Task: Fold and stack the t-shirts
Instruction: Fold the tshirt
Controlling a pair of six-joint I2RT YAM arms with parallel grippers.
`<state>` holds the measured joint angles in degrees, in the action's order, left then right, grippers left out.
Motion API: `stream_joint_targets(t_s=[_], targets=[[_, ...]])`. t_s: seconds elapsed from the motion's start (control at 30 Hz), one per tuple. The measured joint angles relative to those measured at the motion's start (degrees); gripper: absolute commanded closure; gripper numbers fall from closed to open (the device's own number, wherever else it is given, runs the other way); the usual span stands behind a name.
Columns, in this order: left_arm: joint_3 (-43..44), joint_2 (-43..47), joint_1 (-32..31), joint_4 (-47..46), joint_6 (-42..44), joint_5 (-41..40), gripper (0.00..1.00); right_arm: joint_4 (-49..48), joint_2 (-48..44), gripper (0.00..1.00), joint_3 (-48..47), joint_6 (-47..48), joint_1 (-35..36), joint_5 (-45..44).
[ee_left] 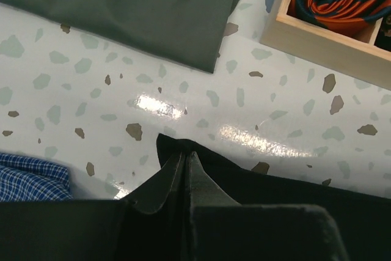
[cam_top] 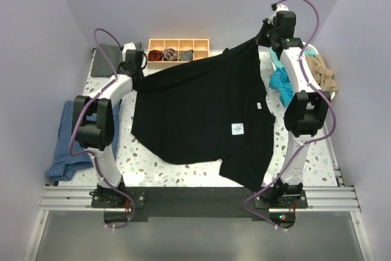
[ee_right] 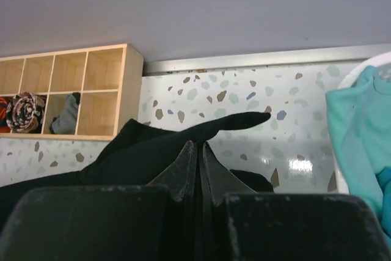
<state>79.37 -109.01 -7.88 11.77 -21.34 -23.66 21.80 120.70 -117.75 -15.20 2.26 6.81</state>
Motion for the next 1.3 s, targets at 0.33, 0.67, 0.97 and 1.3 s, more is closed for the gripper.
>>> stream_joint_targets(t_s=[0.33, 0.67, 0.97, 1.3], targets=[[-5.0, 1.8, 0.0, 0.0, -0.6, 1.4, 1.0, -0.5, 1.1, 1.0, 9.1, 1.1, -0.1, 2.1], [-13.7, 10.8, 0.0, 1.6, -1.6, 0.8, 1.0, 0.1, -15.2, 1.0, 34.8, 0.7, -0.1, 4.5], [-15.0, 18.3, 0.0, 1.3, -1.6, 1.3, 1.0, -0.2, -27.5, 1.0, 38.5, 0.7, -0.1, 4.7], [-18.8, 18.4, 0.0, 3.4, -2.3, 2.6, 1.0, 5.4, -29.7, 1.0, 45.9, 0.2, 0.1, 4.3]])
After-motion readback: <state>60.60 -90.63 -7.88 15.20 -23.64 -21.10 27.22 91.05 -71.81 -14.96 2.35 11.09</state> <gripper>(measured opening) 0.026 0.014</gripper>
